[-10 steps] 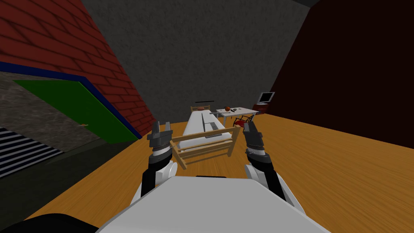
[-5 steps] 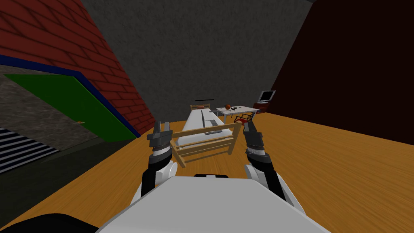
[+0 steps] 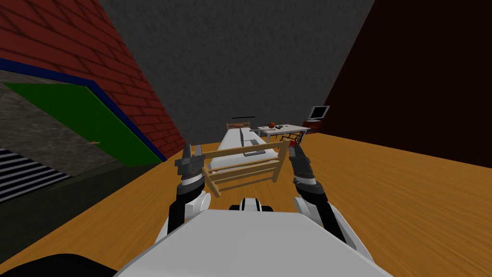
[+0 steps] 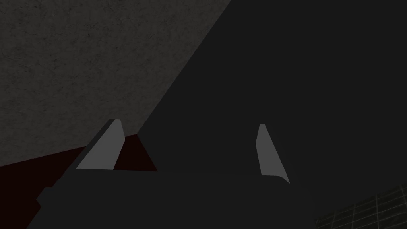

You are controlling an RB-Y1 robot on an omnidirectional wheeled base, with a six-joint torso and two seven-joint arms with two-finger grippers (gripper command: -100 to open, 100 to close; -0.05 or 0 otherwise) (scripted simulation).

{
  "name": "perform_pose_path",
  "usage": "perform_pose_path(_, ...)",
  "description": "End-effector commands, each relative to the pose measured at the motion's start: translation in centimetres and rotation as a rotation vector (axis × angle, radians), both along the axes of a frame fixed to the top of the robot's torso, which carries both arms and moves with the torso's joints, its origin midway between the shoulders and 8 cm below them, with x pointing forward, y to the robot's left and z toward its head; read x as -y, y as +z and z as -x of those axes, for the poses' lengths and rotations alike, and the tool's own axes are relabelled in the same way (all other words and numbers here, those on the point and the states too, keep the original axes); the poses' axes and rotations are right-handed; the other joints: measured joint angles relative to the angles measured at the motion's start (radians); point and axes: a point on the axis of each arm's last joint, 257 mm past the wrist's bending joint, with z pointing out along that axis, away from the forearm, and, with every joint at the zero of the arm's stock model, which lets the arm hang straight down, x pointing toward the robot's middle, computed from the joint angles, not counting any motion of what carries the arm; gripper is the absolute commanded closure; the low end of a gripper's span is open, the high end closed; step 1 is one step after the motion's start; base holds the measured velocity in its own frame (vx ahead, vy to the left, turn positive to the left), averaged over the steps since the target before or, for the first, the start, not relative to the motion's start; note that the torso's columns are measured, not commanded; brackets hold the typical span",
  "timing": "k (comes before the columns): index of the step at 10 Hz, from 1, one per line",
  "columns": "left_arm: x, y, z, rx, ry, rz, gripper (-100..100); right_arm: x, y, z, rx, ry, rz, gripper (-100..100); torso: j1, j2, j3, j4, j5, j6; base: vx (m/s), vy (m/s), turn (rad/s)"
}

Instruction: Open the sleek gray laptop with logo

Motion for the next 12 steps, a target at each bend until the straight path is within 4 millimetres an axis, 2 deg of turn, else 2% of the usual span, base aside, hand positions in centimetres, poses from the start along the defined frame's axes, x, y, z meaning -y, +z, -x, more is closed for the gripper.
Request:
perform_pose_path(1,0.0,0.0,0.0,0.0,0.0,0.0,0,0.0,-1.3,-0.7,-0.049,-0.02,0.111,-100,0.0,0.001,-0.001,0.001,0.0,0.0,-0.015,0.068,0.037)
perform_pose_path(5,0.0,0.0,0.0,0.0,0.0,0.0,0,0.8,-3.6,-1.9,-0.139,-0.081,0.336,-100,-0.001,0.001,-0.001,0.001,0.0,0.0,-0.011,0.07,0.038)
perform_pose_path(8,0.0,0.0,0.0,0.0,0.0,0.0,0,2.4,-5.4,-2.9,-0.206,-0.148,0.523,-100,-0.001,0.002,-0.001,0.001,0.0,0.0,-0.019,0.09,0.043)
perform_pose_path(9,0.0,0.0,0.0,0.0,0.0,0.0,0,2.3,-5.4,-2.9,-0.206,-0.144,0.534,-100,-0.001,0.002,0.0,0.001,0.0,0.0,-0.012,0.062,0.009)
perform_pose_path(12,0.0,0.0,0.0,0.0,0.0,0.0,0,4.6,-7.0,-3.9,-0.268,-0.223,0.728,-100,-0.001,0.0,-0.002,0.001,-0.001,0.0,-0.006,0.064,0.049)
